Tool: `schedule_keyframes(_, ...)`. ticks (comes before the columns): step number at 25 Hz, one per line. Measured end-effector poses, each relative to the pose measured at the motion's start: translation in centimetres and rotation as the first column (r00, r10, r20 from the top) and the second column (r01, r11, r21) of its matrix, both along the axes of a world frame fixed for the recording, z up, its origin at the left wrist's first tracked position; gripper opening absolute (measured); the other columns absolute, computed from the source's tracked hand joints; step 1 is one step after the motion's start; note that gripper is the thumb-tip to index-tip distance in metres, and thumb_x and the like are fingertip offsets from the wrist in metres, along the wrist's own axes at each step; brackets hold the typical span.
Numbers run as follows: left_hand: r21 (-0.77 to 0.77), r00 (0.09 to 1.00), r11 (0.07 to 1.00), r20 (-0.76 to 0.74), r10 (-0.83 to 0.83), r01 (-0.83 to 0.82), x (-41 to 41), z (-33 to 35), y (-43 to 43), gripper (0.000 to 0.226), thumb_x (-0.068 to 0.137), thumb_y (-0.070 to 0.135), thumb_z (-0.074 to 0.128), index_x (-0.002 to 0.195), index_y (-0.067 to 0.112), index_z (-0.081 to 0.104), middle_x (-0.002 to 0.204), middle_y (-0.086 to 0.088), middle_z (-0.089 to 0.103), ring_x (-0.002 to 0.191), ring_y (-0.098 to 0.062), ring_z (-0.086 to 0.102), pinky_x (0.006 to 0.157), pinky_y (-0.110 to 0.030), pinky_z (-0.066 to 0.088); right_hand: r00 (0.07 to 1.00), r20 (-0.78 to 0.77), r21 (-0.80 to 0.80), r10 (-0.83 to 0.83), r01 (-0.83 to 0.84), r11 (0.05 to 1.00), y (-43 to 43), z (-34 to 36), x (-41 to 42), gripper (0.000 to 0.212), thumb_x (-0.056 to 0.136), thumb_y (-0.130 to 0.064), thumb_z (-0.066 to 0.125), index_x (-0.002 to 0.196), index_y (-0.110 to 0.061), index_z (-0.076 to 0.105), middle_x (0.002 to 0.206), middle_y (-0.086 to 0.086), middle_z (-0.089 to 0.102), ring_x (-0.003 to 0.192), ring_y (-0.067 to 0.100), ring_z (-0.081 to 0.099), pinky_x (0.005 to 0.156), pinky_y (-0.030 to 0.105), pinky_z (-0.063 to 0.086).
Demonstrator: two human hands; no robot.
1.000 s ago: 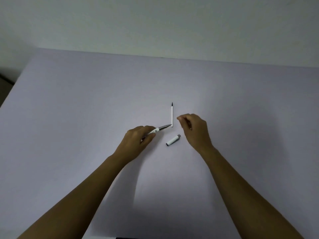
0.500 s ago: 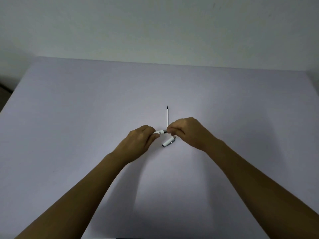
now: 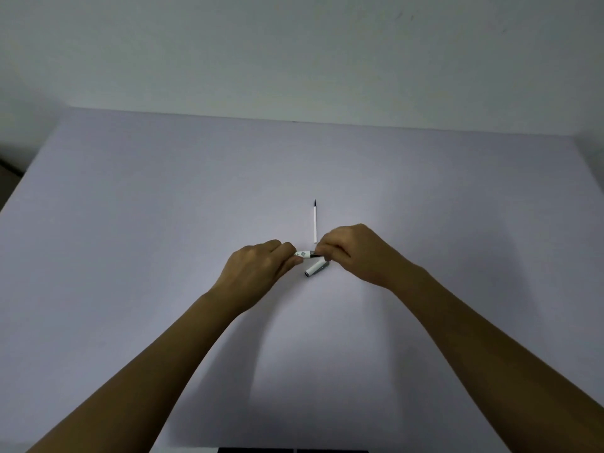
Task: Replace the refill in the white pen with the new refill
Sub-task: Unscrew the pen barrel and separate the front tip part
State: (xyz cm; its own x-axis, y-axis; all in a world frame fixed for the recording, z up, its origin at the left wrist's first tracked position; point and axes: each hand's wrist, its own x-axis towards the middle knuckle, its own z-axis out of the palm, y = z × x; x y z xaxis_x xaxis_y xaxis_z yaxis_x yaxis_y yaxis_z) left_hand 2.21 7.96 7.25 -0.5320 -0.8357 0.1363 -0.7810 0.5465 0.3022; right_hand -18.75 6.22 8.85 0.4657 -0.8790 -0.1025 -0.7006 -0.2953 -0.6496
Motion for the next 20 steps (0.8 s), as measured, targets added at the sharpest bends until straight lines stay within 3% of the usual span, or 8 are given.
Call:
schedule_keyframes(3, -0.013, 1.0, 1.0, -0.017, 0.005, -0.005, 0.0, 0.2, 0.2, 0.027, 0.092, 0.03, 0.047, 0.082, 0.007, 0.056, 0.064, -0.009, 0.057, 0.049, -0.028, 0.05, 0.042, -0.03, 0.033, 0.989, 0.147, 0.031, -0.037, 0.033, 0.999, 0.1, 0.3, -0.2, 0.012, 0.083, -0.026, 0.066, 0.092, -0.018, 0.065, 0.081, -0.004, 0.064, 0.077, 0.008, 0.06, 0.072, 0.022, 0.047)
schedule_keyframes(5, -0.016, 0.999, 1.0, -0.032, -0.001, 0.0, 0.1, 0.4, 0.3, 0.025, 0.092, 0.029, 0.048, 0.083, 0.007, 0.056, 0.065, -0.009, 0.057, 0.048, -0.028, 0.049, 0.042, -0.03, 0.033, 0.985, 0.128, 0.165, -0.113, 0.091, 0.982, 0.4, 0.2, 0.0, 0.02, 0.089, -0.037, 0.056, 0.098, -0.021, 0.064, 0.081, -0.009, 0.067, 0.081, 0.011, 0.064, 0.076, 0.025, 0.049)
schedule_keyframes(7, -0.019, 0.999, 1.0, -0.041, -0.006, 0.005, 0.3, 0.5, 0.2, 0.027, 0.092, 0.03, 0.046, 0.083, 0.007, 0.056, 0.065, -0.009, 0.057, 0.048, -0.027, 0.048, 0.043, -0.028, 0.032, 0.976, 0.107, 0.326, -0.19, 0.146, 0.934, 0.5, 0.1, 0.1, 0.034, 0.093, -0.044, 0.044, 0.087, -0.021, 0.067, 0.074, -0.011, 0.07, 0.075, 0.01, 0.066, 0.072, 0.025, 0.049)
schedule_keyframes(11, -0.019, 0.999, 1.0, -0.05, -0.016, 0.015, 0.3, 0.6, 0.1, 0.032, 0.092, 0.034, 0.041, 0.082, 0.007, 0.055, 0.065, -0.009, 0.056, 0.049, -0.027, 0.047, 0.044, -0.029, 0.033, 0.957, 0.226, 0.168, -0.182, 0.146, 0.975, 1.0, -0.2, 0.2, 0.001, 0.084, -0.018, 0.066, 0.085, -0.018, 0.066, 0.076, -0.014, 0.066, 0.072, 0.001, 0.063, 0.066, 0.008, 0.045)
schedule_keyframes(13, -0.024, 0.998, 1.0, -0.066, -0.022, 0.02, 0.1, 0.7, 0.0, 0.031, 0.092, 0.033, 0.042, 0.082, 0.007, 0.055, 0.065, -0.009, 0.056, 0.05, -0.027, 0.047, 0.044, -0.03, 0.032, 0.95, 0.249, 0.133, -0.189, 0.16, 0.978, 1.1, 0.0, 0.2, 0.012, 0.079, -0.023, 0.07, 0.088, -0.02, 0.063, 0.08, -0.012, 0.066, 0.074, -0.003, 0.061, 0.069, 0.007, 0.046)
schedule_keyframes(15, -0.036, 0.997, 0.999, -0.062, -0.039, 0.037, 0.0, 0.9, -0.1, 0.034, 0.091, 0.035, 0.04, 0.081, 0.006, 0.055, 0.064, -0.01, 0.056, 0.049, -0.027, 0.048, 0.044, -0.029, 0.031, 0.953, 0.185, 0.223, -0.238, 0.195, 0.955, 1.1, 0.2, 0.5, 0.024, 0.085, -0.043, 0.058, 0.089, -0.02, 0.064, 0.079, -0.008, 0.068, 0.069, 0.003, 0.062, 0.068, 0.017, 0.049)
schedule_keyframes(17, -0.04, 0.997, 0.998, -0.057, -0.049, 0.047, 0.1, 1.0, -0.2, 0.04, 0.091, 0.039, 0.038, 0.08, 0.005, 0.056, 0.063, -0.01, 0.056, 0.048, -0.028, 0.048, 0.044, -0.028, 0.03, 0.964, 0.135, 0.264, -0.23, 0.189, 0.946, 0.8, 0.3, 0.4, 0.034, 0.091, -0.043, 0.048, 0.083, -0.017, 0.068, 0.071, -0.007, 0.069, 0.064, 0.008, 0.061, 0.065, 0.022, 0.048)
schedule_keyframes(20, -0.028, 0.997, 0.999, -0.062, -0.035, 0.033, 0.1, 0.8, -0.1, 0.037, 0.091, 0.036, 0.04, 0.081, 0.005, 0.056, 0.065, -0.011, 0.056, 0.051, -0.029, 0.049, 0.045, -0.029, 0.031, 0.947, 0.222, 0.245, -0.232, 0.176, 0.953, 0.7, 0.2, 0.2, 0.008, 0.085, -0.026, 0.064, 0.081, -0.02, 0.061, 0.069, -0.014, 0.063, 0.057, -0.005, 0.056, 0.055, 0.007, 0.042)
